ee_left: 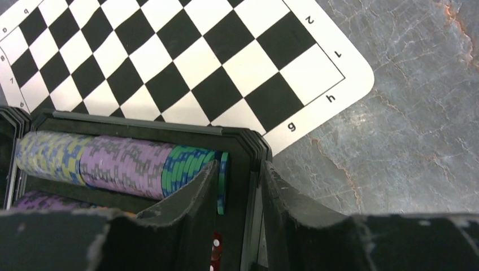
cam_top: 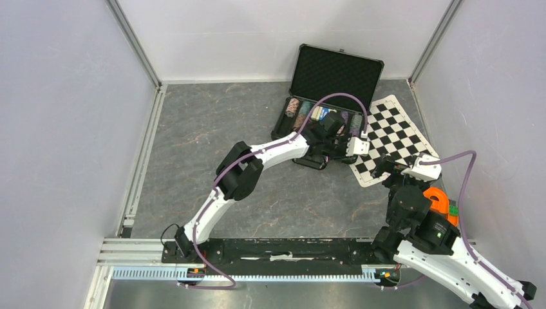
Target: Pack up texas hold em set
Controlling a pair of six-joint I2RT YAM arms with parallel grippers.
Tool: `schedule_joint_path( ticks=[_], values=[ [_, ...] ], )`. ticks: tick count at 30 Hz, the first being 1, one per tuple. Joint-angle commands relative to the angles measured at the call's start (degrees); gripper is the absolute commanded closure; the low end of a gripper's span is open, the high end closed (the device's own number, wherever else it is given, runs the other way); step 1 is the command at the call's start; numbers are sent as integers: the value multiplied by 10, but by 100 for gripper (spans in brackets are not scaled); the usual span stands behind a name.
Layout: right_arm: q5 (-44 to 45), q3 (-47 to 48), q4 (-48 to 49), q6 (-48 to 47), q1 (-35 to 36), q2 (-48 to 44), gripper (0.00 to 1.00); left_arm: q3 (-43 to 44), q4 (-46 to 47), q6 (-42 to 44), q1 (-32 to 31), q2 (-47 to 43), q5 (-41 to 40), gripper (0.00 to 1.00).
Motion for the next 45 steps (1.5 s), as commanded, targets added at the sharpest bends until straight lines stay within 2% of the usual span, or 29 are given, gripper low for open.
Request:
schedule_joint_path(
  ticks=[1, 4, 9, 12, 13, 15, 17, 19, 22, 26, 29, 35, 38, 40, 45],
  values=[
    [-7, 19, 1, 13, 2, 8, 5, -54, 76, -38, 4, -87, -11, 61],
    [-15, 20, -9, 26, 2, 10, 5, -100, 102, -65, 4, -140, -37, 60],
    [-28, 12, -10, 28, 2, 9, 5, -199, 129, -170, 6, -254, -158, 48],
    [-50, 4, -10, 28, 2, 21, 4, -257, 115, -256, 10, -329, -281, 35],
    [-61, 2, -10, 29, 2, 29, 4, -277, 107, -300, 10, -352, -357, 31],
    [-90, -6, -5, 26, 3, 45, 4, -308, 83, -392, 12, -405, -491, 14],
    [-128, -17, 10, 15, 2, 60, 4, -339, 41, -448, 18, -450, -544, 2],
    [-178, -28, 31, 3, 3, 76, 4, -370, -8, -518, 28, -489, -572, 0],
    [-241, -39, 45, -4, 3, 107, 4, -402, -87, -605, 56, -530, -560, 0],
    [-337, -45, 62, -16, 3, 163, 3, -530, -53, -715, 131, -591, -455, 0],
    [-397, -45, 78, -21, 3, 201, 3, -599, -60, -790, 173, -623, -458, 0],
    [-449, -59, 115, -26, 3, 236, 3, -625, -145, -859, 182, -638, -465, 0],
    [-452, -67, 126, -20, 2, 240, 3, -614, -194, -861, 182, -620, -481, 0],
    [-448, -73, 130, -12, 2, 240, 3, -628, -189, -860, 182, -611, -479, 1],
    [-444, -78, 131, -9, 2, 239, 2, -647, -175, -875, 183, -591, -473, 13]
  ],
)
